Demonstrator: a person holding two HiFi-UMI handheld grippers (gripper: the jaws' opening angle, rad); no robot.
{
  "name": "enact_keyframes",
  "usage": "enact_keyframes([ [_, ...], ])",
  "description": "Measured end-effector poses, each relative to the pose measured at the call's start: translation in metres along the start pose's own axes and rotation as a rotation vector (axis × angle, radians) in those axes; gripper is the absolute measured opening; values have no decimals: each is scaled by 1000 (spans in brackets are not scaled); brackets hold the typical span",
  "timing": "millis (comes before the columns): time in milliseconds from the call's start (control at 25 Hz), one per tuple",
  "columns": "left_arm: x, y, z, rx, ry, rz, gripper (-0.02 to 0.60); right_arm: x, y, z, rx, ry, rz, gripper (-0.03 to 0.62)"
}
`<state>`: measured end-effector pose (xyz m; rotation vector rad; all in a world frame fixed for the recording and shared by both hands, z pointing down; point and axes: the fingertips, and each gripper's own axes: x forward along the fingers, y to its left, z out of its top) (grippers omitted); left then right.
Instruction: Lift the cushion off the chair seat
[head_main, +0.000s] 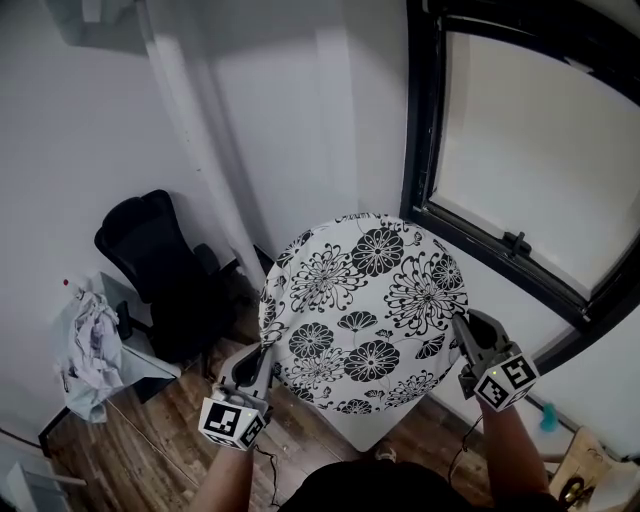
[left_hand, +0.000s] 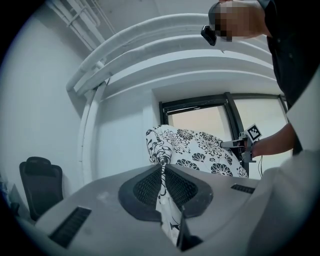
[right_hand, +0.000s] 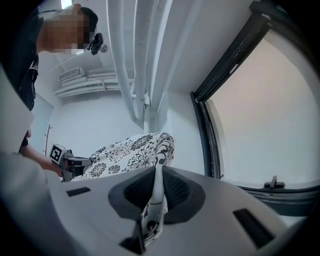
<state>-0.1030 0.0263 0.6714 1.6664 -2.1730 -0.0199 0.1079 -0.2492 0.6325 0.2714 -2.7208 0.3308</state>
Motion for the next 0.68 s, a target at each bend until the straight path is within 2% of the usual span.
enact_keyframes([
  [680,2,1,-1,-10,7,1,20,2,-2,-1,8,33,4,40],
])
